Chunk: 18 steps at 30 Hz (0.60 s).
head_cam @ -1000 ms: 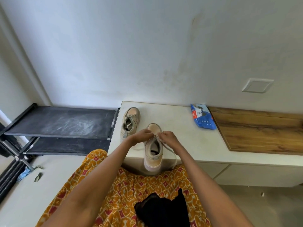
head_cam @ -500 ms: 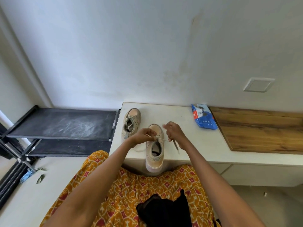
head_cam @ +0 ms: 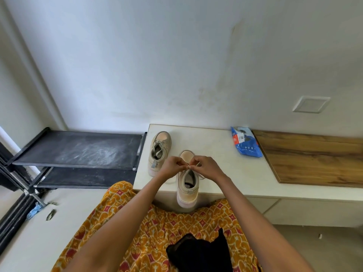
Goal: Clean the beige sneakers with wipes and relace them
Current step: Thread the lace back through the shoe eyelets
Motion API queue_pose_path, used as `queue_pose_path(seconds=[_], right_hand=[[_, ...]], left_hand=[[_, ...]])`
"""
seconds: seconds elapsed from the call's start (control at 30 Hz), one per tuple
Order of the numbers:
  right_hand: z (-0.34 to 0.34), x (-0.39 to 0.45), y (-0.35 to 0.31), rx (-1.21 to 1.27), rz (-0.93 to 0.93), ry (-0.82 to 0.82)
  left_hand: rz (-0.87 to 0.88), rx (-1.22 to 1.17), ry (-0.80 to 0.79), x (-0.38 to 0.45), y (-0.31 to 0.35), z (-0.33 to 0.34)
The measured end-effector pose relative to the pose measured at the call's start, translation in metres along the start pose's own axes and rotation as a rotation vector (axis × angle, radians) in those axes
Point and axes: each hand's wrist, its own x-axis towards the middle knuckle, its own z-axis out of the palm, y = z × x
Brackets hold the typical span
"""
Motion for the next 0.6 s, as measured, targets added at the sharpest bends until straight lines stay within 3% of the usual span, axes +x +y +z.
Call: queue_pose_path(seconds=[0.27,0.43,0.6], right_hand=[[0.011,-0.007,0.009,0.134,0.112,0.03],[0.007,-0.008,0.005,0.161,0.086,-0.019],[0.003,-0.005,0.008,0.046,0.124,-0.005]], left_hand=[[-0.128,-0.184,-0.018,-0.002,-0.003,0.012],[0.097,0.237,-0.036,0.007,-0.002,0.004],[0.175,0.36,-0.15,0.011,0.007,-0.011]])
